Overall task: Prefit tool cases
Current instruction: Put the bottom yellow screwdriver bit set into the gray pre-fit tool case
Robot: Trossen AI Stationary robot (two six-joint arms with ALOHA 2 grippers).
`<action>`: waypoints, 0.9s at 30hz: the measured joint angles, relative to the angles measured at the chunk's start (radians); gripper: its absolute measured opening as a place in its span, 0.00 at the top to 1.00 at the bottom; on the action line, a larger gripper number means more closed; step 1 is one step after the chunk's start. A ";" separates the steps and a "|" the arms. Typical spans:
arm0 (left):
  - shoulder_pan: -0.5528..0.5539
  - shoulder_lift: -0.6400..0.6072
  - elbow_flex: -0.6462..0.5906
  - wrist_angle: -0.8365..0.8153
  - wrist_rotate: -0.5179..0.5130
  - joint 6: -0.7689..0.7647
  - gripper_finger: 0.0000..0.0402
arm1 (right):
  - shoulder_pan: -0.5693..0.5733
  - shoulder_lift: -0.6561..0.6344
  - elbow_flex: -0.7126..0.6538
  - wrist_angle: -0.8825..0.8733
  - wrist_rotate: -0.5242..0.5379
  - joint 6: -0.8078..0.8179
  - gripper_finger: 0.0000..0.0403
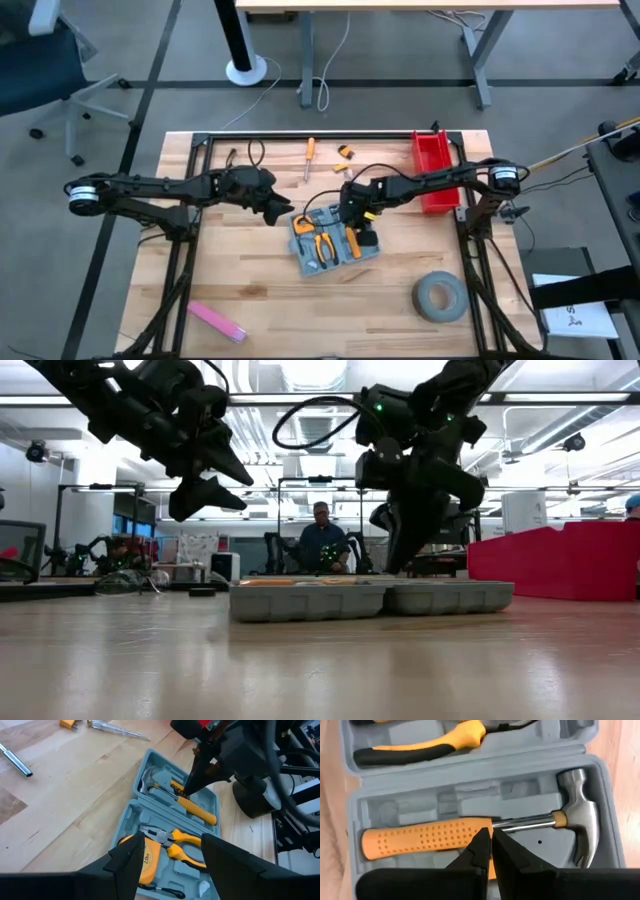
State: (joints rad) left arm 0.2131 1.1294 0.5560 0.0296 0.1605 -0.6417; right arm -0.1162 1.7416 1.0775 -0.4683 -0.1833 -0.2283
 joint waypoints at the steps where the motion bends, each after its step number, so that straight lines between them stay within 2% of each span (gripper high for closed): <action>1: 0.000 0.000 0.000 0.001 0.000 0.000 0.49 | 0.000 0.000 0.000 -0.007 0.000 0.000 1.00; 8: 0.000 0.000 0.000 0.000 0.000 0.000 0.49 | -0.003 0.001 -0.025 -0.015 0.000 -0.033 1.00; 12: 0.000 0.000 0.000 0.000 0.001 0.000 0.49 | -0.020 0.011 -0.083 0.074 -0.014 -0.042 1.00; 18: 0.000 0.000 0.000 0.000 0.008 -0.006 0.49 | -0.028 0.047 -0.094 0.081 -0.022 -0.034 1.00; 27: 0.000 0.000 0.000 0.000 0.008 -0.007 0.49 | -0.029 -0.043 -0.046 0.021 0.019 -0.014 1.00</action>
State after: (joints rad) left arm 0.2130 1.1297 0.5560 0.0296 0.1684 -0.6491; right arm -0.1453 1.6990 1.0314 -0.4476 -0.1639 -0.2428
